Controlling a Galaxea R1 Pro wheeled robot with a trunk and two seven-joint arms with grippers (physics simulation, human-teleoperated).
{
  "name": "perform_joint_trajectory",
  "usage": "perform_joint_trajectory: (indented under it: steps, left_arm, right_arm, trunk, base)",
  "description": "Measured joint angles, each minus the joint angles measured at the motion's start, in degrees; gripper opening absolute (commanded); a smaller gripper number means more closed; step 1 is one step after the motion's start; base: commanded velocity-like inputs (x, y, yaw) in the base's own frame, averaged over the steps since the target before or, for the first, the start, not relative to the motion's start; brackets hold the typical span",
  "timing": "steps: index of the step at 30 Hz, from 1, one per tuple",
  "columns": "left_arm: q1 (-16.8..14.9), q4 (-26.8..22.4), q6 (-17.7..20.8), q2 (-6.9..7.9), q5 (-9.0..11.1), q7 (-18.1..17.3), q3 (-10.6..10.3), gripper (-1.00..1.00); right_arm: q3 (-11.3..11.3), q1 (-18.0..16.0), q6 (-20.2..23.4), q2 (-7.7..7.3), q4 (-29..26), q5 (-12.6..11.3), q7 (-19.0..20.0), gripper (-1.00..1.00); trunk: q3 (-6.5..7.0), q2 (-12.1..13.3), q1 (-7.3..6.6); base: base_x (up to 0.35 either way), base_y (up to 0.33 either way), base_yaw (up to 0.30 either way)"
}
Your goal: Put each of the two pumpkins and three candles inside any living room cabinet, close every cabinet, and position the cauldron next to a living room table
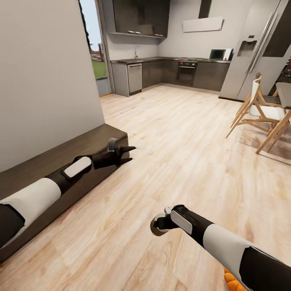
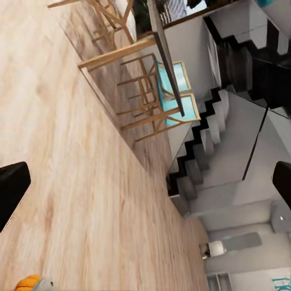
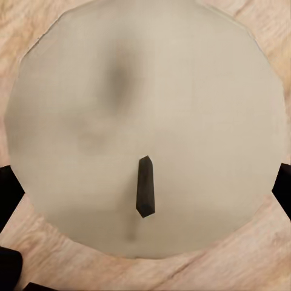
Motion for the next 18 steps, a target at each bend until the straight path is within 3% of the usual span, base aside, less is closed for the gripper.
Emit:
perform_joint_trajectory:
  steps: [6,18]
  left_arm:
    - [0.0,1.36,0.19,0.74,0.0,-0.25,0.0,1.0]
    - [0.0,4.16,0.05,0.22,0.11,0.08,0.17,1.0]
  right_arm:
    - [0.0,0.0,-0.06,-0.06,0.0,0.0,0.0,-1.0]
    - [-0.17,0.0,0.09,-0.41,0.17,-0.05,-0.03,-1.0]
  trunk:
    - [1.08,2.41,-1.32]
    - [3.6,7.22,-3.95]
  base:
    - [0.0,0.0,0.288]
    - [0.0,0.0,0.289]
